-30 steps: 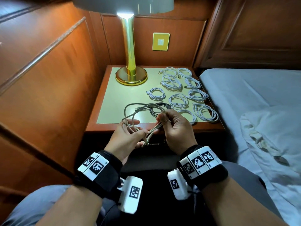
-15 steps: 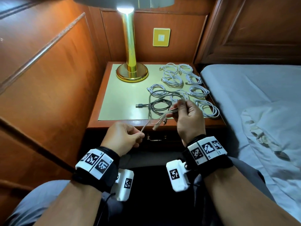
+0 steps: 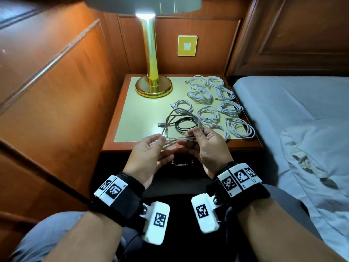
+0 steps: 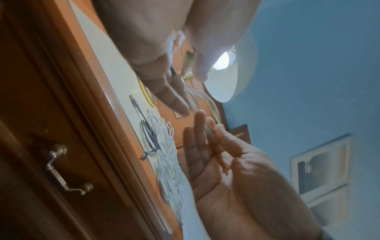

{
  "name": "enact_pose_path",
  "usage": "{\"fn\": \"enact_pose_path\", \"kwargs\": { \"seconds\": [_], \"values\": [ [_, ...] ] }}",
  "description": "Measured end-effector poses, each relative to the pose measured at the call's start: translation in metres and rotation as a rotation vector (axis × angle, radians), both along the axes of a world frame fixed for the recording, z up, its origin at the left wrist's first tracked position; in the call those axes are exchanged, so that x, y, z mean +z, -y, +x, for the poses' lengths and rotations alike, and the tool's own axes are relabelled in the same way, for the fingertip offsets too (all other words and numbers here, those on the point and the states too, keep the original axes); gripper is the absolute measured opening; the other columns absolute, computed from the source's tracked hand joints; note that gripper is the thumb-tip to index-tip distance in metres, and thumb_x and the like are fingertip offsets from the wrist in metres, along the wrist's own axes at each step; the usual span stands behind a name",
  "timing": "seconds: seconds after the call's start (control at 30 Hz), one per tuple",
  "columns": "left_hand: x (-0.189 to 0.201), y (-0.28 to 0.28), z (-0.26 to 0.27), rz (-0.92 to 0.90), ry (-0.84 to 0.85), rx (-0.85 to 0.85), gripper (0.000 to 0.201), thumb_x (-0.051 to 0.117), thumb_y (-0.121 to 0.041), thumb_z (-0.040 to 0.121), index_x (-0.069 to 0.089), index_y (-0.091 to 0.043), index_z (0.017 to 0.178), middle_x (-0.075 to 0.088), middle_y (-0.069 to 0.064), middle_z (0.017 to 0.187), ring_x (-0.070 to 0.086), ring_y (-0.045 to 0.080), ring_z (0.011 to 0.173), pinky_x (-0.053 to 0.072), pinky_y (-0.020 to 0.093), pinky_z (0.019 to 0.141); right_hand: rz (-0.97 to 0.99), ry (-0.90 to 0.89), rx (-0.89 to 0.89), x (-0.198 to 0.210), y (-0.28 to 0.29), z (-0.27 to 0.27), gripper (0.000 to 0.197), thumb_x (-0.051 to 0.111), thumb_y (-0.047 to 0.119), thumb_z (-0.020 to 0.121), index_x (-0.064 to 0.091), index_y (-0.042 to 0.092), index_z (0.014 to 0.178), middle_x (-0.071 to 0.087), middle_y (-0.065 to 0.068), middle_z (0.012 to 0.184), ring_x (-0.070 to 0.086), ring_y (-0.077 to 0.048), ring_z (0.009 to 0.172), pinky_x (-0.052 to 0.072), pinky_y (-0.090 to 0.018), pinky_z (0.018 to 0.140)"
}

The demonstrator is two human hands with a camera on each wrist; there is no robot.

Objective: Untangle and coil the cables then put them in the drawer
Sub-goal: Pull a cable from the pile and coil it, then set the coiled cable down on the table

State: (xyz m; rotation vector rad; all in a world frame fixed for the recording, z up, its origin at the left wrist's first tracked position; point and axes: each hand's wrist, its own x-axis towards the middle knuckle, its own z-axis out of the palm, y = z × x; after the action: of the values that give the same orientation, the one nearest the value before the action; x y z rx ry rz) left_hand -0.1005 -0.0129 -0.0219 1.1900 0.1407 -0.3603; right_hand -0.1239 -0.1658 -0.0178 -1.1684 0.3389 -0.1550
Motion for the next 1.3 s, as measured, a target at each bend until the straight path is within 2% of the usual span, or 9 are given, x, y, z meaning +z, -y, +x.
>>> {"fn": "enact_pose_path", "kwargs": {
  "seconds": [0.07,0.23,0.4,0.53,0.63,0.8,1.0,1.1,1.3],
  "values": [
    [0.000,0.000,0.004,-0.088,0.002,0.089,0.035,0.055,-0.016,0.101,0.048,-0.001,0.131,0.073,0.011,0.098,0.075,0.019,0.079,0.062,0.029,0.070,-0.032,-0.035,0.080,-0.002,-0.004,0.000,0.017,0.051,0.016,0.103,0.060,0.005,0.093,0.069,-0.006,0.079,0.072,-0.019,0.070,0.061,-0.036,0.071],
    [-0.007,-0.007,0.015,-0.104,0.028,0.296,0.042,0.059,-0.015,0.099,0.044,0.001,0.134,0.070,0.016,0.111,0.074,0.022,0.091,0.059,0.025,0.062,-0.153,-0.169,0.288,-0.007,-0.010,-0.004,0.012,0.056,0.013,0.100,0.062,0.004,0.105,0.067,-0.008,0.081,0.068,-0.012,0.061,0.053,-0.023,0.049],
    [-0.009,-0.005,0.012,-0.127,0.002,0.158,0.018,0.054,-0.025,0.102,0.054,-0.008,0.109,0.069,0.006,0.081,0.068,0.017,0.071,0.051,0.031,0.072,-0.170,-0.193,0.385,-0.007,-0.019,-0.007,0.012,0.053,0.019,0.102,0.059,0.010,0.097,0.063,-0.008,0.075,0.063,-0.013,0.054,0.049,-0.024,0.044],
    [-0.005,0.000,0.013,-0.166,0.003,0.264,0.026,0.047,-0.032,0.105,0.051,-0.008,0.097,0.035,-0.005,0.055,0.038,0.008,0.046,0.039,0.027,0.061,-0.203,-0.230,0.467,-0.007,-0.022,-0.010,0.022,0.039,0.022,0.107,0.054,0.011,0.095,0.058,-0.008,0.071,0.059,-0.013,0.052,0.047,-0.023,0.043],
    [-0.003,0.001,0.015,-0.039,-0.029,0.354,0.041,0.040,-0.050,0.104,0.047,-0.013,0.089,0.030,-0.007,0.051,0.030,0.008,0.039,0.034,0.023,0.044,-0.246,-0.253,0.506,-0.011,-0.024,-0.010,0.024,0.040,0.027,0.106,0.054,0.011,0.096,0.058,-0.007,0.073,0.060,-0.014,0.055,0.045,-0.021,0.042],
    [-0.001,-0.002,0.018,0.132,-0.071,0.301,0.049,0.030,-0.059,0.103,0.040,-0.017,0.079,0.026,-0.008,0.044,0.022,0.008,0.033,0.022,0.017,0.039,-0.493,-0.115,0.475,-0.014,-0.016,-0.007,0.018,0.057,0.025,0.100,0.059,0.009,0.093,0.063,-0.003,0.077,0.062,-0.014,0.060,0.044,-0.024,0.043],
    [-0.010,-0.007,0.026,0.187,-0.010,0.106,0.040,0.036,-0.046,0.107,0.043,-0.014,0.084,0.038,-0.002,0.057,0.038,0.012,0.045,0.039,0.026,0.044,-0.609,-0.100,0.327,-0.019,-0.009,0.002,0.018,0.059,0.016,0.099,0.060,0.008,0.083,0.064,-0.007,0.068,0.060,-0.018,0.055,0.051,-0.029,0.047],
    [-0.009,-0.014,0.029,0.305,-0.007,0.035,0.032,0.039,-0.037,0.108,0.053,-0.011,0.097,0.052,0.002,0.070,0.051,0.016,0.059,0.052,0.035,0.059,-0.649,-0.129,0.305,-0.022,-0.006,0.008,0.020,0.060,0.018,0.099,0.062,0.006,0.083,0.066,-0.009,0.072,0.061,-0.018,0.057,0.053,-0.029,0.048],
    [-0.016,-0.029,0.059,0.364,-0.114,0.163,0.022,0.037,-0.024,0.108,0.050,-0.012,0.094,0.046,0.003,0.071,0.046,0.017,0.058,0.051,0.032,0.056,-0.539,-0.179,0.266,-0.023,-0.011,0.016,0.011,0.062,0.019,0.097,0.063,0.009,0.104,0.066,-0.002,0.080,0.067,-0.009,0.060,0.050,-0.024,0.048]
  ]
}}
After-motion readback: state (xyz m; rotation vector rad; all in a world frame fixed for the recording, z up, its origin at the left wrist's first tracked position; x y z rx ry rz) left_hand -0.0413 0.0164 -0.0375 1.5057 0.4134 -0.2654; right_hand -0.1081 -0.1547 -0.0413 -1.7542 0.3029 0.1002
